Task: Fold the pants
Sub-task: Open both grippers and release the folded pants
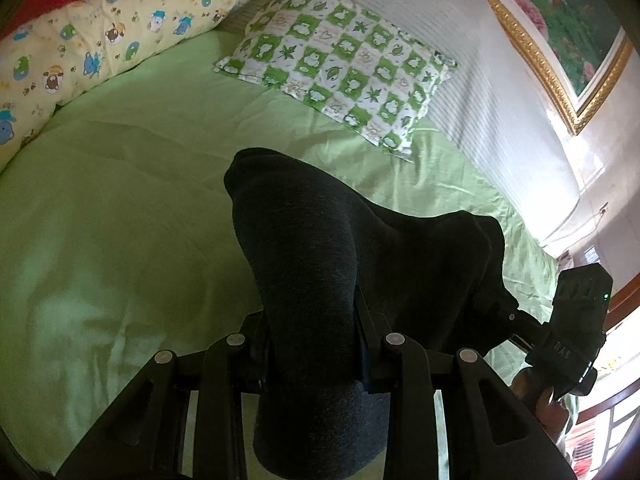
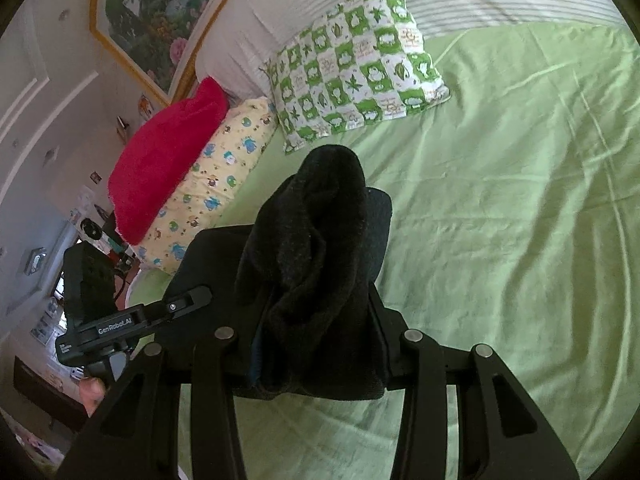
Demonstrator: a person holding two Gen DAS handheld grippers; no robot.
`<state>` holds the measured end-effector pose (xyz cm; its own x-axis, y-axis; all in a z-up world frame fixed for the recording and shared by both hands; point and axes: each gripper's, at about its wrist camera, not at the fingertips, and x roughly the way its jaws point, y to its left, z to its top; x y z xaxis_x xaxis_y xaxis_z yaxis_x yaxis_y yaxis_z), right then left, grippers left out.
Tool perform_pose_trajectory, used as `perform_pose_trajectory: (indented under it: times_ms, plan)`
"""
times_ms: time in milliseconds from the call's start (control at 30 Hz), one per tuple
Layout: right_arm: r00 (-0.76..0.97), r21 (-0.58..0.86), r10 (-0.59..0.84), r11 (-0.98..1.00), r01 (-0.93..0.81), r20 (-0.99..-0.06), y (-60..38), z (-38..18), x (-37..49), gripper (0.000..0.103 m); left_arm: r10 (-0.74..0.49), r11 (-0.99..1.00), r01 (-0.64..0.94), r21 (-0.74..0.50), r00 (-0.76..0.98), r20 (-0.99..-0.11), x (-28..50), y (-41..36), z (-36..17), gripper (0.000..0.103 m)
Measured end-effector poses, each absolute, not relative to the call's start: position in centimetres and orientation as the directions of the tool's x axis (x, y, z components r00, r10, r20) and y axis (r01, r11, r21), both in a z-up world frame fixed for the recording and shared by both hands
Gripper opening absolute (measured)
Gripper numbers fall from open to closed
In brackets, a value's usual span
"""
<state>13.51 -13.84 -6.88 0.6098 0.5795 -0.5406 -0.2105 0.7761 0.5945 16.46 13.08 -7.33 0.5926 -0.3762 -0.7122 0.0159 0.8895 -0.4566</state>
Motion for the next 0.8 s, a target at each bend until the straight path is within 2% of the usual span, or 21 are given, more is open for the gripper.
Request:
perform_pose_trajectory:
  times_ms: [100,167,200,267,367,433,500,633,800]
  plan:
    - [0.6,0.597,0.584,0.774,-0.211,-0.546,-13.6,-7.4,14.4,0.044,-0.365,0.897,0.007,-0.442,0.575,-0.732,16.9,13.2,-8.2,0.032]
    - [0.585,0.597,0.584,0.777,-0.202,-0.563,-13.6,-8.0,14.8,0.045,-0.357,0.903,0.007,-0.43,0.57,-0.74,16.9,13.3,-8.6,0.037]
    - [0.581,0.595,0.582,0.779,-0.198,-0.569,-13.7,-8.2,14.8,0.049,-0.353,0.905,0.006,-0.425,0.569,-0.743,16.7,13.4,-8.8,0.04]
    - [0.591,0.561,0.553,0.804,-0.196,-0.587,-13.7,-8.3,14.8,0.052,-0.327,0.914,-0.009,-0.407,0.58,-0.746,16.4,13.6,-9.0,0.058]
    - [0.608,0.515,0.513,0.835,-0.191,-0.606,-14.3,-8.5,14.4,0.054,-0.286,0.927,-0.022,-0.374,0.601,-0.746,16.0,14.1,-9.3,0.069]
    - [0.618,0.52,0.502,0.837,-0.171,-0.604,-15.1,-8.9,14.4,0.057,-0.297,0.921,-0.026,-0.388,0.597,-0.746,16.1,14.6,-10.0,0.07]
    - [0.621,0.521,0.492,0.84,-0.154,-0.61,-15.7,-9.5,14.6,0.065,-0.304,0.918,-0.028,-0.396,0.591,-0.747,16.2,14.8,-10.7,0.071]
    - [0.607,0.54,0.499,0.831,-0.134,-0.619,-16.1,-11.3,15.2,0.069,-0.278,0.93,-0.029,-0.367,0.6,-0.75,16.3,14.5,-11.3,0.076]
    - [0.615,0.561,0.513,0.817,-0.134,-0.599,-16.2,-11.1,15.0,0.07,-0.246,0.936,-0.053,-0.347,0.605,-0.757,15.7,14.4,-10.8,0.078]
